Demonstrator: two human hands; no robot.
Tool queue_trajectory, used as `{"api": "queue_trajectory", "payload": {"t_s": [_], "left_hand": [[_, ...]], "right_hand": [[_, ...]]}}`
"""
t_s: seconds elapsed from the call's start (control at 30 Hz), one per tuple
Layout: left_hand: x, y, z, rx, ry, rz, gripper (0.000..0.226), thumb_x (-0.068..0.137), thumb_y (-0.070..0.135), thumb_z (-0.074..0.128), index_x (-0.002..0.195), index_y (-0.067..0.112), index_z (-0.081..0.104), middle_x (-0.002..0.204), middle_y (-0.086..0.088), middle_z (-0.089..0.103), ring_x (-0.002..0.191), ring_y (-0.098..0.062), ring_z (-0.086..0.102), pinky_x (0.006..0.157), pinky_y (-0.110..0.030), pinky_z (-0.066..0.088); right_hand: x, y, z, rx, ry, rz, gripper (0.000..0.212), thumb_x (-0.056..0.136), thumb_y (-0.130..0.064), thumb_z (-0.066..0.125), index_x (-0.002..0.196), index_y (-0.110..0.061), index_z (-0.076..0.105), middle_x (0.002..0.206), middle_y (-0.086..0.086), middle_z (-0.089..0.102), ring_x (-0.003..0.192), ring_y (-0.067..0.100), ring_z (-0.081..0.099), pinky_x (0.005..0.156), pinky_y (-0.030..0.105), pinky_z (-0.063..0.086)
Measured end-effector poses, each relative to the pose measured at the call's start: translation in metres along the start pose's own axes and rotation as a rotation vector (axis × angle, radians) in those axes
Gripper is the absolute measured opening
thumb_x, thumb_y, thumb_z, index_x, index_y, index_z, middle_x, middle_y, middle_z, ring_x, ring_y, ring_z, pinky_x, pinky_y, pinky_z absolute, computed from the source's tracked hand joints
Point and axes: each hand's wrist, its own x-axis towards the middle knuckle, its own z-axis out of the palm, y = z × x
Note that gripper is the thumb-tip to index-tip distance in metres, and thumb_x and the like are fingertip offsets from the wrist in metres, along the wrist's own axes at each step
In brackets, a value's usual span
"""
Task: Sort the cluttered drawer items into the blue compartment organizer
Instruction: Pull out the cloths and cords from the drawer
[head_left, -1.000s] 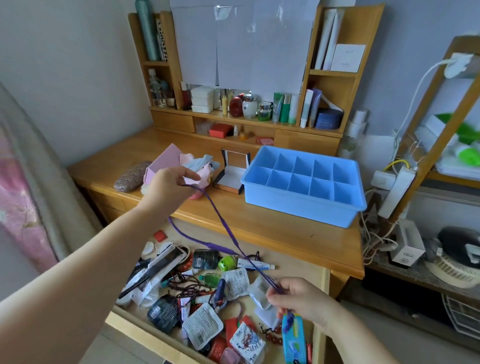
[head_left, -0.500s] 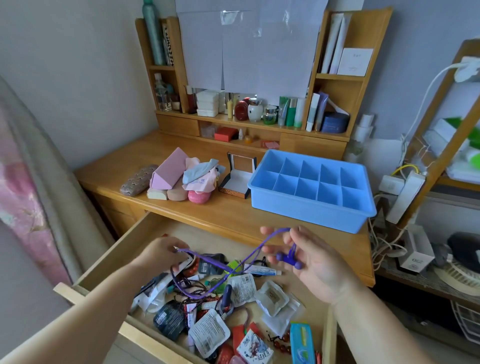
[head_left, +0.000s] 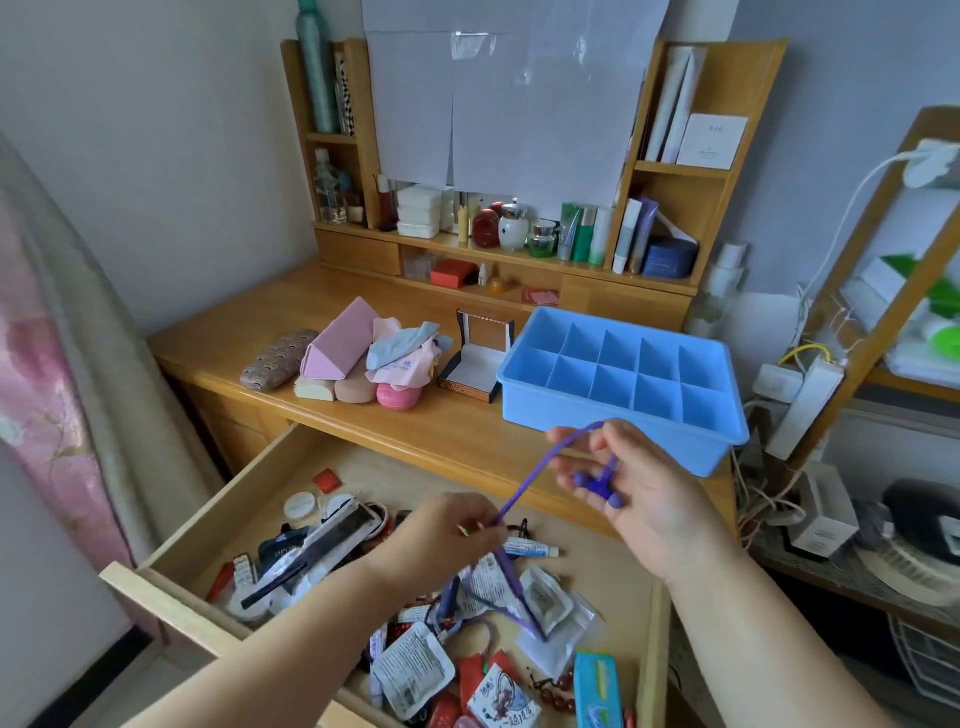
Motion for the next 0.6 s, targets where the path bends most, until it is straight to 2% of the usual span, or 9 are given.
{"api": "queue_trajectory", "payload": {"t_s": [0.1, 0.17, 0.23, 0.33, 0.37, 0.4, 0.47, 0.53, 0.6], "left_hand": [[0.001, 0.001, -0.015, 0.058, 0.158, 0.022, 0.017, 0.087, 0.025, 0.065, 0.072, 0.030, 0.064, 0.062, 0.003, 0.064, 0.050, -0.003, 0.046, 0.053, -0.020, 0.038], [0.003, 0.008, -0.022, 0.080, 0.185, 0.050, 0.018, 0.086, 0.026, 0.067, 0.069, 0.031, 0.064, 0.067, -0.002, 0.066, 0.049, -0.003, 0.046, 0.051, -0.017, 0.037], [0.004, 0.017, -0.028, 0.087, 0.174, 0.077, 0.020, 0.085, 0.028, 0.068, 0.067, 0.035, 0.064, 0.065, 0.010, 0.063, 0.050, -0.001, 0.047, 0.050, -0.012, 0.036], [0.005, 0.032, -0.033, 0.010, 0.130, 0.080, 0.020, 0.083, 0.032, 0.070, 0.066, 0.038, 0.065, 0.063, 0.023, 0.060, 0.053, 0.003, 0.050, 0.052, -0.008, 0.037], [0.006, 0.035, -0.033, -0.031, 0.123, 0.072, 0.017, 0.083, 0.032, 0.071, 0.067, 0.036, 0.067, 0.062, 0.021, 0.060, 0.052, 0.003, 0.050, 0.051, -0.007, 0.037], [0.006, 0.039, -0.032, -0.086, 0.119, 0.053, 0.014, 0.083, 0.031, 0.071, 0.069, 0.032, 0.068, 0.059, 0.018, 0.061, 0.050, 0.002, 0.049, 0.049, -0.008, 0.038], [0.006, 0.047, -0.027, -0.227, 0.090, 0.018, 0.011, 0.084, 0.025, 0.071, 0.073, 0.023, 0.070, 0.055, 0.010, 0.062, 0.048, -0.002, 0.052, 0.049, -0.011, 0.042], [0.005, 0.053, -0.022, -0.322, 0.041, 0.022, 0.011, 0.085, 0.019, 0.069, 0.075, 0.017, 0.069, 0.056, 0.006, 0.064, 0.050, -0.006, 0.057, 0.052, -0.014, 0.046], [0.004, 0.057, -0.015, -0.380, 0.009, 0.036, 0.009, 0.086, 0.015, 0.068, 0.077, 0.015, 0.068, 0.063, -0.001, 0.067, 0.055, -0.010, 0.061, 0.056, -0.018, 0.050]], "right_hand": [[-0.006, 0.011, -0.038, -0.266, 0.266, 0.033, 0.022, 0.093, -0.019, 0.050, 0.074, -0.010, 0.058, 0.099, 0.014, 0.072, 0.083, 0.022, 0.070, 0.078, 0.033, 0.050], [-0.012, 0.029, -0.054, -0.556, 0.338, 0.120, 0.025, 0.096, -0.012, 0.048, 0.074, -0.008, 0.060, 0.094, 0.012, 0.072, 0.086, 0.024, 0.067, 0.075, 0.030, 0.047], [-0.017, 0.046, -0.060, -0.788, 0.286, 0.221, 0.025, 0.097, -0.015, 0.049, 0.077, -0.012, 0.065, 0.090, 0.004, 0.071, 0.092, 0.023, 0.064, 0.079, 0.032, 0.045], [-0.021, 0.061, -0.054, -1.013, 0.134, 0.309, 0.018, 0.095, -0.026, 0.053, 0.085, -0.020, 0.067, 0.082, -0.018, 0.068, 0.088, 0.005, 0.062, 0.076, 0.022, 0.044], [-0.021, 0.064, -0.050, -1.039, 0.071, 0.310, 0.011, 0.094, -0.028, 0.056, 0.095, -0.023, 0.066, 0.093, -0.020, 0.068, 0.097, 0.004, 0.060, 0.080, 0.021, 0.043], [-0.019, 0.067, -0.046, -1.026, 0.008, 0.314, 0.020, 0.091, -0.027, 0.059, 0.112, -0.027, 0.062, 0.113, -0.017, 0.064, 0.113, 0.004, 0.055, 0.089, 0.023, 0.041], [-0.017, 0.069, -0.034, -0.872, -0.102, 0.291, 0.063, 0.082, -0.028, 0.068, 0.139, -0.032, 0.041, 0.142, -0.010, 0.045, 0.135, 0.007, 0.037, 0.109, 0.033, 0.033], [-0.015, 0.067, -0.018, -0.727, -0.188, 0.203, 0.085, 0.072, -0.038, 0.073, 0.144, -0.033, 0.030, 0.148, -0.008, 0.039, 0.138, 0.008, 0.032, 0.114, 0.042, 0.027], [-0.013, 0.066, -0.004, -0.633, -0.233, 0.109, 0.080, 0.069, -0.037, 0.077, 0.139, -0.033, 0.038, 0.139, -0.009, 0.051, 0.133, 0.008, 0.042, 0.111, 0.038, 0.034]]}}
